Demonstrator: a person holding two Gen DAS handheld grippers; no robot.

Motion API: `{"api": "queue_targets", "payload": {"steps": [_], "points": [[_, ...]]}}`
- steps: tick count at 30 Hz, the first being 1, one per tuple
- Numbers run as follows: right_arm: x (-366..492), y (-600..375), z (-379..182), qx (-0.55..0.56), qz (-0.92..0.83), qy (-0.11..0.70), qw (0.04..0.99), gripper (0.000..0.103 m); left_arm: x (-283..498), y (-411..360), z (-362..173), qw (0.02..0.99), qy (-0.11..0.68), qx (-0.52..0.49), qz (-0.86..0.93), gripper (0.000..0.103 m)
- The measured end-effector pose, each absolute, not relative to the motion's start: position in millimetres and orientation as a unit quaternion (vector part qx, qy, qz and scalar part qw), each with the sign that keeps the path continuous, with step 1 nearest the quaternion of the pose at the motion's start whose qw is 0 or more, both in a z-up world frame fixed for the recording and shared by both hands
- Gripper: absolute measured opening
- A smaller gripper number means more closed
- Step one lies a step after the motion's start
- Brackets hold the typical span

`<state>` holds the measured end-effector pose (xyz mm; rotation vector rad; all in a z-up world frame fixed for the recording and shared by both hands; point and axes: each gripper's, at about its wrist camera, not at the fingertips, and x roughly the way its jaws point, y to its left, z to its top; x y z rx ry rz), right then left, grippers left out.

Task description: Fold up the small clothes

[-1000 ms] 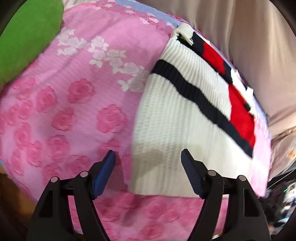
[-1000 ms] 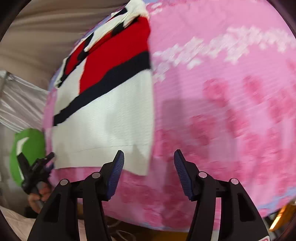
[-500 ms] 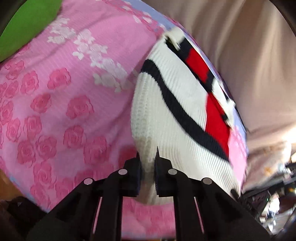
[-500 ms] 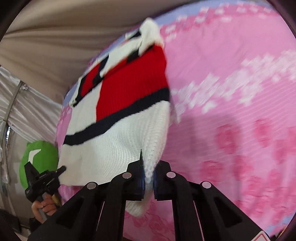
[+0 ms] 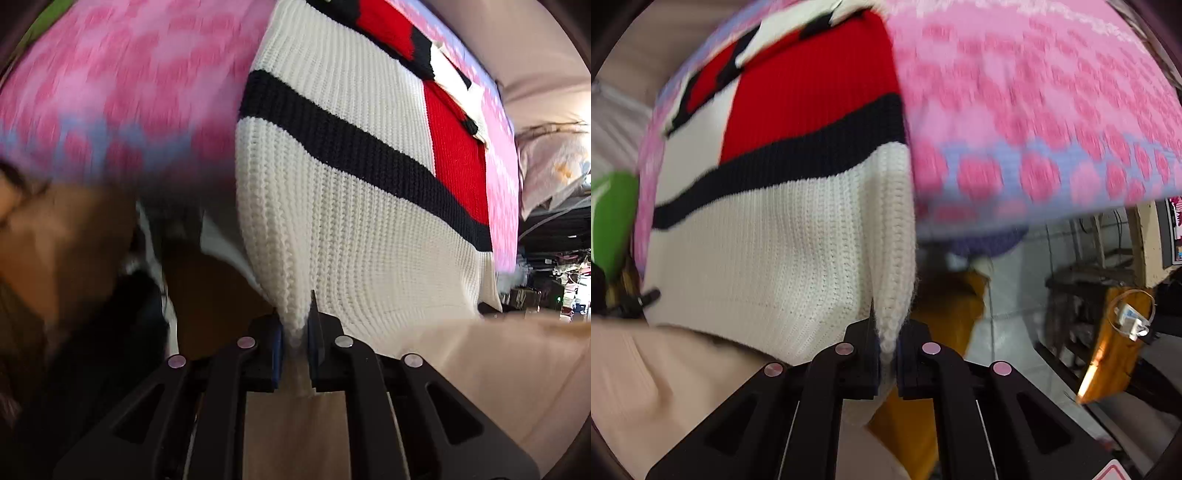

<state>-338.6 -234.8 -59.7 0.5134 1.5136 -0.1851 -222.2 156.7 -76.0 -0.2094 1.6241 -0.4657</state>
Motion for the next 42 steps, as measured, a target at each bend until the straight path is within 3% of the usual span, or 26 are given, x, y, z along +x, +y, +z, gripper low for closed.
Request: {"api": "queue_targets", "payload": {"steps": [4,9,12,16,19,21,22,23,24,25,26,27,29,34,39,42], "points": [[-328.8,-260.1,-19.2,0.242,-0.073,0.647,0.719,0.005,-206.1,141.0,-23.4,0.713,0.659,-0.094,-0.221,0.009],[-227.4,-324.3,39.9,0.302,-0.063,0.478,0.822,0.005,-79.5,104.2,21.7,0.811,0.522,-0.135,-0.226,0.010],[-146.7,-351.2,20.4,0.306,-0.060,0.435,0.845,0.005,-3.1,74.1,11.9,0.843,0.484,-0.118,-0.201,0.010],[-75.8,-380.5,-44.5,0.371,-0.063,0.436,0.818,0.005,74.4,67.8,-32.2,0.833,0.511,-0.151,-0.149,0.011],[-50.3,-384.5,-79.9,0.409,-0.073,0.429,0.802,0.008,100.3,70.8,-74.2,0.801,0.540,-0.233,-0.112,0.016],[-52.0,-384.6,-77.2,0.431,-0.082,0.407,0.801,0.014,97.2,74.5,-74.4,0.806,0.522,-0.258,-0.108,0.018],[-56.0,-385.0,-71.1,0.445,-0.076,0.389,0.803,0.015,94.2,74.6,-69.1,0.811,0.515,-0.252,-0.113,0.022],[-58.1,-387.1,-63.0,0.451,-0.065,0.375,0.807,0.020,87.1,75.1,-59.4,0.821,0.504,-0.237,-0.123,0.034],[-58.1,-387.1,-63.0,0.451,-0.065,0.375,0.807,0.030,79.7,76.6,-49.6,0.835,0.491,-0.216,-0.126,0.044],[-61.9,-388.4,-54.5,0.450,-0.062,0.363,0.813,0.040,69.2,78.5,-32.5,0.861,0.458,-0.181,-0.124,0.065],[-67.6,-388.5,-46.2,0.444,-0.064,0.353,0.821,0.061,61.7,79.5,-20.9,0.883,0.426,-0.154,-0.126,0.079],[-78.1,-386.2,-35.7,0.428,-0.072,0.340,0.834,0.067,51.9,80.3,-9.6,0.899,0.398,-0.127,-0.132,0.082],[-91.9,-378.6,-23.8,0.382,-0.073,0.337,0.857,0.067,36.4,76.7,2.8,0.914,0.367,-0.066,-0.158,0.088],[-96.4,-355.8,-39.7,0.266,-0.095,0.385,0.878,0.067,55.9,44.9,-27.9,0.899,0.409,0.020,-0.154,0.088],[-49.4,-354.8,-56.4,0.229,-0.101,0.415,0.875,0.067,90.8,37.9,-44.3,0.888,0.440,-0.038,-0.126,0.086],[-21.5,-352.1,-53.7,0.209,-0.100,0.421,0.877,0.067,113.1,32.6,-57.0,0.865,0.480,-0.066,-0.131,0.069]]}}
